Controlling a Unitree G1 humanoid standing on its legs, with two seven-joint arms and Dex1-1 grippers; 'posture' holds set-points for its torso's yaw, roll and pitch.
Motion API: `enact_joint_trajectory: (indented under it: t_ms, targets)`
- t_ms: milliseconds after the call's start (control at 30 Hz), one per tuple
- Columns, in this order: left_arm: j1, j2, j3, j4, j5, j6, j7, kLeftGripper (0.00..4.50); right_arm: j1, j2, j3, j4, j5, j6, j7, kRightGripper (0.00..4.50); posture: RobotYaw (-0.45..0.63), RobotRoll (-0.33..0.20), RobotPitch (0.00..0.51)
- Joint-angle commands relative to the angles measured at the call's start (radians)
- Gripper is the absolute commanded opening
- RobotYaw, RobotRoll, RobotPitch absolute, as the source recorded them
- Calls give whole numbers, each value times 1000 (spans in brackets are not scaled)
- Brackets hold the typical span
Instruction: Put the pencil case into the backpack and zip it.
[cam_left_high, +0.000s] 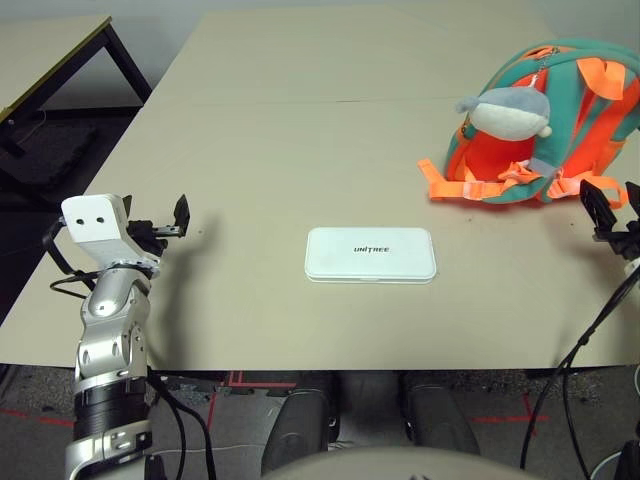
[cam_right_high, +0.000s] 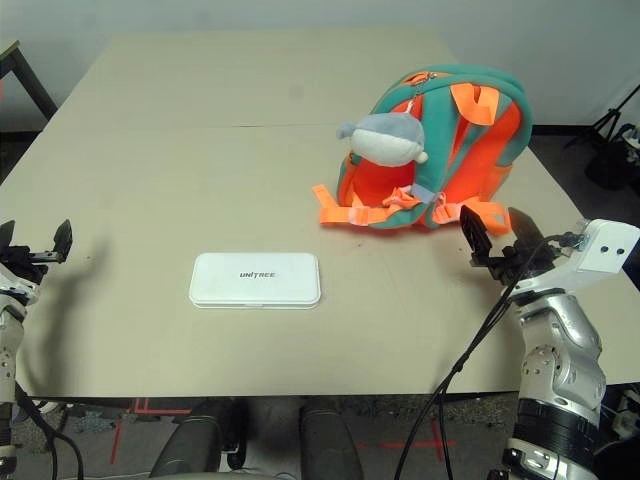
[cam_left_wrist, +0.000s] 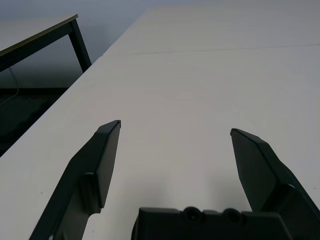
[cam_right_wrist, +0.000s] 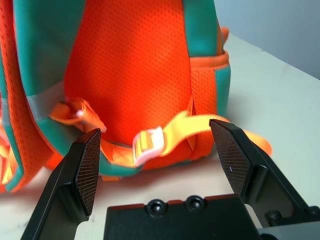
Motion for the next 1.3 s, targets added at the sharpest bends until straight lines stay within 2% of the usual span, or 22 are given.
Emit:
enact_joint_trajectory:
  t_ms: [33,133,300,333,467,533,600,700,800,933,1067,1167,1300]
  targets:
    - [-5,-11,-10,9,0,13,0,4500,35,7,-16,-20,4,-8,-3,4455,-51,0,161]
    - [-15,-31,-28,-2,-1,20,3,4500,50,3,-21,-26,6,-7,-2,4455,-57,0,176]
    - [-79,-7,-42,-15,-41,64,-53,4500,64,-37,-44,-65,29,29,0,4455,-85,0,183]
    - [-121,8,-39,0,-68,86,-82,4500,64,-53,-47,-84,47,61,1,4455,-101,0,192]
    - [-258,84,-47,32,-186,197,-242,4500,46,-113,-68,-159,154,239,-13,4455,-94,0,161]
    - [-320,118,-25,47,-280,328,-289,4500,36,-145,-91,-180,247,382,-40,4455,-87,0,149]
    - [-392,172,-12,61,-401,532,-343,4500,40,-198,-106,-191,351,549,-31,4455,-82,0,133]
    - [-453,258,-16,75,-507,750,-411,4500,47,-257,-116,-230,477,747,-43,4455,-80,0,117]
    - [-511,311,15,109,-616,969,-417,4500,35,-318,-129,-253,604,940,-84,4455,-81,0,114]
    - [-566,321,86,158,-730,1195,-388,4500,14,-384,-120,-231,762,1168,-135,4455,-80,0,103]
    - [-624,312,165,224,-811,1439,-354,4500,-18,-409,-93,-190,929,1312,-216,4455,-74,0,97]
    - [-616,345,114,274,-900,1499,-340,4500,-40,-410,-37,-164,1024,1352,-276,3913,-66,0,97]
    - [-574,401,-12,307,-1051,1500,-343,4500,-56,-392,58,-151,1095,1353,-337,2628,-66,0,93]
